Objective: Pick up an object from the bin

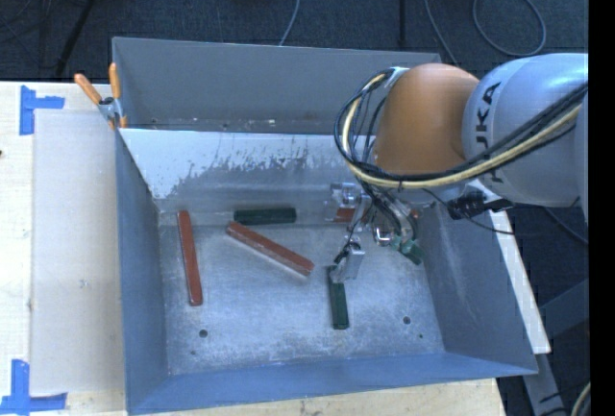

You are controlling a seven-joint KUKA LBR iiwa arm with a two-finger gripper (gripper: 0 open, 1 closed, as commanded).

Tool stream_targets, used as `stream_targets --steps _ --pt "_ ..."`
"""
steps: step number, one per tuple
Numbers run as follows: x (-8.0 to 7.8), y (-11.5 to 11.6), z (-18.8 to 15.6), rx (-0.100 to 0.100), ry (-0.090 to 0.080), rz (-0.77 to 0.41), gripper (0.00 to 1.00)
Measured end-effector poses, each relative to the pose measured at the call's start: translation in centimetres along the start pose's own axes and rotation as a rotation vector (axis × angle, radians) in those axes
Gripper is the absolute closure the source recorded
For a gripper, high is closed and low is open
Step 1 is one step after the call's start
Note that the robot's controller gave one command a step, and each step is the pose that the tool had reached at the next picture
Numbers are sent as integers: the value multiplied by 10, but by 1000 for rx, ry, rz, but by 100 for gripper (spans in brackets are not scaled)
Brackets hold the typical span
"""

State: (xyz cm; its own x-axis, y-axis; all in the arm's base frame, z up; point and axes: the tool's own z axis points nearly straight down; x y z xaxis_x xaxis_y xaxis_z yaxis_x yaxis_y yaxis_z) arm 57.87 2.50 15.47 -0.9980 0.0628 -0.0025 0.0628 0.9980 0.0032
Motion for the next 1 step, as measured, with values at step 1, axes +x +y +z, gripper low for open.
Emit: stream_targets --steps 1 --pt "-11 24 78 3 9 110 0"
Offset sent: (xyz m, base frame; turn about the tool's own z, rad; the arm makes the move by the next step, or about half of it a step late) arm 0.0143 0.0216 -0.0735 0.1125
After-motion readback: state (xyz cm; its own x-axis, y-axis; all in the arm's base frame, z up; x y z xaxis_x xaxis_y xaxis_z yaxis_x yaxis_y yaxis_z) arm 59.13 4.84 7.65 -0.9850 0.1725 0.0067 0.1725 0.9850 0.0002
